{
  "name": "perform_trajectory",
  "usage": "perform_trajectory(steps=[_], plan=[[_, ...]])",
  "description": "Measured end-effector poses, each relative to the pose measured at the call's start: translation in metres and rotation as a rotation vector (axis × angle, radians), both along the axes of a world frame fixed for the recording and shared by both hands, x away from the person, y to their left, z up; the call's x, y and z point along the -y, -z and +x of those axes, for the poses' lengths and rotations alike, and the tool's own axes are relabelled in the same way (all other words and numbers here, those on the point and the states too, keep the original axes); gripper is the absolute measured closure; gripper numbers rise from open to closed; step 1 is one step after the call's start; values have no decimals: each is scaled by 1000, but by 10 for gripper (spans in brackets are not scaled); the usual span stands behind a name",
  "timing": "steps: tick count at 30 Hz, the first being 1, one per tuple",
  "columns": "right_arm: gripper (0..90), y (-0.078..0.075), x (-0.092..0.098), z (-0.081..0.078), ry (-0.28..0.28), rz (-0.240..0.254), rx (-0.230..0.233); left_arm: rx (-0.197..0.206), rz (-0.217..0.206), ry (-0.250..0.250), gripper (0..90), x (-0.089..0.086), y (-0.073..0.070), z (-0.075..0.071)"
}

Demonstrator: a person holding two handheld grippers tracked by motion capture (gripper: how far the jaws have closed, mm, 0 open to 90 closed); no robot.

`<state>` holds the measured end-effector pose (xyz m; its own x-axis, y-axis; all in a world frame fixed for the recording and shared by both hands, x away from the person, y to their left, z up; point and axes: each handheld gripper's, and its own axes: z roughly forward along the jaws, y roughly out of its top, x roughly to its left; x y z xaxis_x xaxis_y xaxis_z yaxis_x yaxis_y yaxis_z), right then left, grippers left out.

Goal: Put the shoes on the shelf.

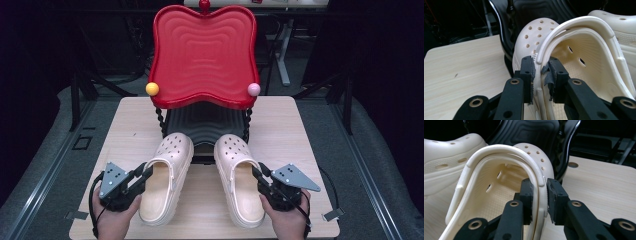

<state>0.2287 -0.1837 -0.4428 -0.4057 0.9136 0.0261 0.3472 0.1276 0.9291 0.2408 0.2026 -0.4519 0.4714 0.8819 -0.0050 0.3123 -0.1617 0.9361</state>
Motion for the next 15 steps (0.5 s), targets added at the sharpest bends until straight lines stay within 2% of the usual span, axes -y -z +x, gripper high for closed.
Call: perform_trajectory(steps=[8, 15], plan=[[752, -3, -15, 24, 4, -17, 9, 3, 14, 13, 759, 14, -2, 15], [753, -3, -20, 31, 6, -19, 3, -2, 21, 24, 759, 22, -2, 22]])
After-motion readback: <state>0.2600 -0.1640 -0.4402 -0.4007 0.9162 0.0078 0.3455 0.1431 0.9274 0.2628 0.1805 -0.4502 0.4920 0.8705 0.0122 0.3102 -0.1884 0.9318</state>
